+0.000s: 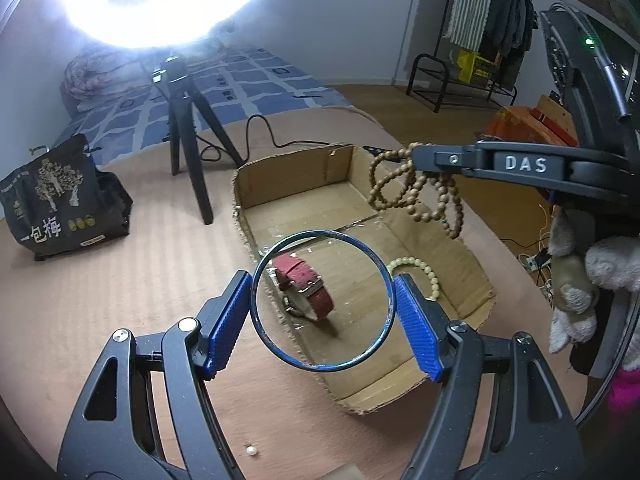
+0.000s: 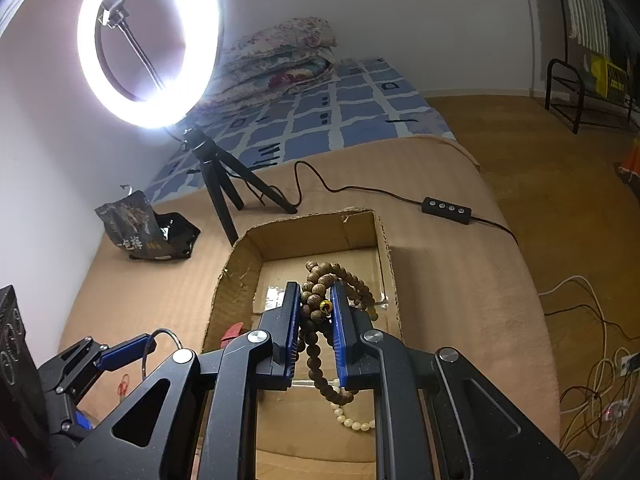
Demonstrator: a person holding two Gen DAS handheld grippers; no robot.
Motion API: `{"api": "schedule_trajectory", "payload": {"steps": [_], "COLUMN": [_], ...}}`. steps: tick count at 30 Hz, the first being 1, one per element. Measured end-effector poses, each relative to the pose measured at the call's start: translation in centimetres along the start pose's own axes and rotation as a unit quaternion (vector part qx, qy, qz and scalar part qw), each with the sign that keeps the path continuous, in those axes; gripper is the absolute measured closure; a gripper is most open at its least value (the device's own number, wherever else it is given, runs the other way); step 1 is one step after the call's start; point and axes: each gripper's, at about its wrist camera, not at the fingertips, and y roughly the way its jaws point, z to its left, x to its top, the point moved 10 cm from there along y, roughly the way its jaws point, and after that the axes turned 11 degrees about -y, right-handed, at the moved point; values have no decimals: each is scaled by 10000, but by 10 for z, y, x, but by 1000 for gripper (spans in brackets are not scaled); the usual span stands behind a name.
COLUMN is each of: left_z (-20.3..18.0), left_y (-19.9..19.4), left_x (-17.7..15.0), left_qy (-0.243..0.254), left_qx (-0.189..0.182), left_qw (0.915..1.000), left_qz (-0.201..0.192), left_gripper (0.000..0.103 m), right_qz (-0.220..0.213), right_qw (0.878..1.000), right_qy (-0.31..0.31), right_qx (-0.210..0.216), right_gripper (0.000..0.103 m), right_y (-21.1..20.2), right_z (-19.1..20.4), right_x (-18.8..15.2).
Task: Organize jewelry
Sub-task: 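Lift and carry the bangle with the left tool while the right carries the beads to the box, then open the left tool in the box while the right tool releases the prayer beads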
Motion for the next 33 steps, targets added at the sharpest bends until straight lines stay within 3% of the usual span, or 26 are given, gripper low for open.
{"api": "schedule_trajectory", "payload": {"steps": [9, 15, 33], "left_z": [-15, -11, -11], "left_y": [2, 3, -38], "left_x": [0, 1, 0], "left_qy": [88, 46, 118], "left_qx": [-56, -16, 27], "left_qw": [9999, 10000, 9998], "left_qz": [46, 82, -143], "left_gripper": [28, 28, 28], "right_qz": [-35, -24, -222], "right_qw": [10000, 9999, 9994], "right_qy": [-74, -43, -169], "right_qx": [10, -100, -215], "right_gripper": [89, 71, 70], "right_y": [-1, -3, -42], "right_z": [2, -1, 15], "right_x": [1, 1, 8]}}
